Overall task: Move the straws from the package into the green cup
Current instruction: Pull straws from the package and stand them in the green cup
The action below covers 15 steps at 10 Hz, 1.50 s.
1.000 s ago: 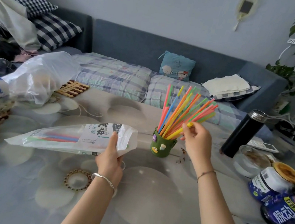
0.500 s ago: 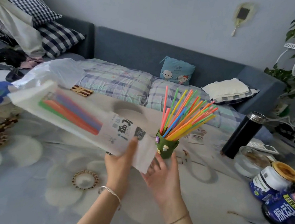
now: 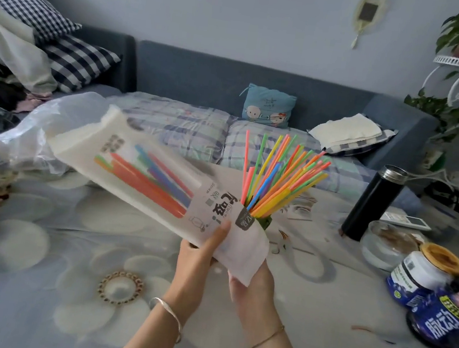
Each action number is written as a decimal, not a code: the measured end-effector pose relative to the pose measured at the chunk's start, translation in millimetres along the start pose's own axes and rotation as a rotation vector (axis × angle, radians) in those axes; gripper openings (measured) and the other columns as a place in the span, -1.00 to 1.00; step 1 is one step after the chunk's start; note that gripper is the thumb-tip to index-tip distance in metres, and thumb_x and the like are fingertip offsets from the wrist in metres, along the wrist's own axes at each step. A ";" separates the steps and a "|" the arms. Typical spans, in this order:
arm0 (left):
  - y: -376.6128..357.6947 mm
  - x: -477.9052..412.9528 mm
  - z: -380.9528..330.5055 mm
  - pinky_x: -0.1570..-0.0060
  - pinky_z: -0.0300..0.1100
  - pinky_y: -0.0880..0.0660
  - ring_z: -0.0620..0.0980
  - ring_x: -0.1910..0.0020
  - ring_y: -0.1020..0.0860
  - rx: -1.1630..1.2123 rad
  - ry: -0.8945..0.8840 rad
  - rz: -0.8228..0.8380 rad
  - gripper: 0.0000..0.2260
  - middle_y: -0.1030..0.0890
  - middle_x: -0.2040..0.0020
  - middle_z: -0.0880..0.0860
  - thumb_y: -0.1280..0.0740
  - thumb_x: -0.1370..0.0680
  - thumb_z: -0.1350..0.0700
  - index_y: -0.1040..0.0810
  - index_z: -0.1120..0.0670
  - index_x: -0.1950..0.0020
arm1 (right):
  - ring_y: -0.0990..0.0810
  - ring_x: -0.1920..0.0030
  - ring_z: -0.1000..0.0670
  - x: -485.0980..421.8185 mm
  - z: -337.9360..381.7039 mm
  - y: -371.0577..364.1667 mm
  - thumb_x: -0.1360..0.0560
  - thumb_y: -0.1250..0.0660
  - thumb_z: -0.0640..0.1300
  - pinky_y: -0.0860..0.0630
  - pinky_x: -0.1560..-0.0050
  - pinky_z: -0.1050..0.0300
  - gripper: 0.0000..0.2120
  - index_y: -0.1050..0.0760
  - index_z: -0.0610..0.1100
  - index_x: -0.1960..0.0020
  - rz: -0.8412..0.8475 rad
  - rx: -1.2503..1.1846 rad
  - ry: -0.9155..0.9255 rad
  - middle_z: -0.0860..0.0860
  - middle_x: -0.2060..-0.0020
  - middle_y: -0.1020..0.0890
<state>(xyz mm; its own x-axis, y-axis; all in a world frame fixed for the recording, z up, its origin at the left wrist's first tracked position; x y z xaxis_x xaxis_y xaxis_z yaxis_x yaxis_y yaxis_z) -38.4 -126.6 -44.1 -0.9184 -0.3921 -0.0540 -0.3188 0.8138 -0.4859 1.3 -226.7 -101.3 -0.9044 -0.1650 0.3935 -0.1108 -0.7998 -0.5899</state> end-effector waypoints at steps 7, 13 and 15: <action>59.1 -23.8 11.4 0.24 -0.13 -0.44 -0.13 0.37 -0.56 0.264 0.123 -0.306 -0.83 -0.67 0.31 -0.09 -0.33 -0.55 -0.03 -0.58 0.06 0.06 | -0.30 0.56 0.12 16.7 43.8 -15.8 -0.50 -0.32 -0.02 -0.21 0.56 0.27 -0.86 -0.51 -0.06 0.20 -0.025 0.234 0.442 0.04 0.46 -0.48; 46.4 -8.8 24.1 -0.02 -0.06 -0.59 -0.02 -0.05 -0.62 0.352 0.235 -0.393 -0.66 -0.63 -0.19 0.08 -0.33 -0.56 0.08 -0.50 0.16 -0.30 | -0.36 0.59 0.15 21.2 38.1 -22.5 -0.50 -0.33 -0.14 -0.28 0.58 0.32 -0.85 -0.55 -0.19 0.20 -0.039 0.461 0.455 0.06 0.55 -0.44; 64.5 -18.9 26.2 0.43 -0.17 -0.34 0.01 0.25 -0.52 0.292 0.227 -0.430 -0.77 -0.61 0.07 0.06 -0.32 -0.56 0.01 -0.54 0.13 -0.11 | -0.29 0.69 0.14 23.0 80.9 -4.8 -0.55 -0.22 -0.17 -0.19 0.67 0.35 -0.70 -0.46 -0.17 0.35 -0.194 0.329 0.629 0.06 0.69 -0.41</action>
<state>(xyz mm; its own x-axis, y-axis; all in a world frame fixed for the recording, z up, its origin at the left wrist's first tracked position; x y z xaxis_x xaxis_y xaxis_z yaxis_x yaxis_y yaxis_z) -35.5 -77.9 -97.2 -0.7581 -0.5333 0.3754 -0.6267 0.4366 -0.6455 14.4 -273.4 -32.4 -0.9575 0.2804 -0.0676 -0.2531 -0.9292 -0.2694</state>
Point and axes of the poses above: each hand's wrist, its own x-axis away from the middle knuckle, its own y-axis out of the back of the hand, z = x × y, the point moved 5 cm from there along -x, towards the middle knuckle
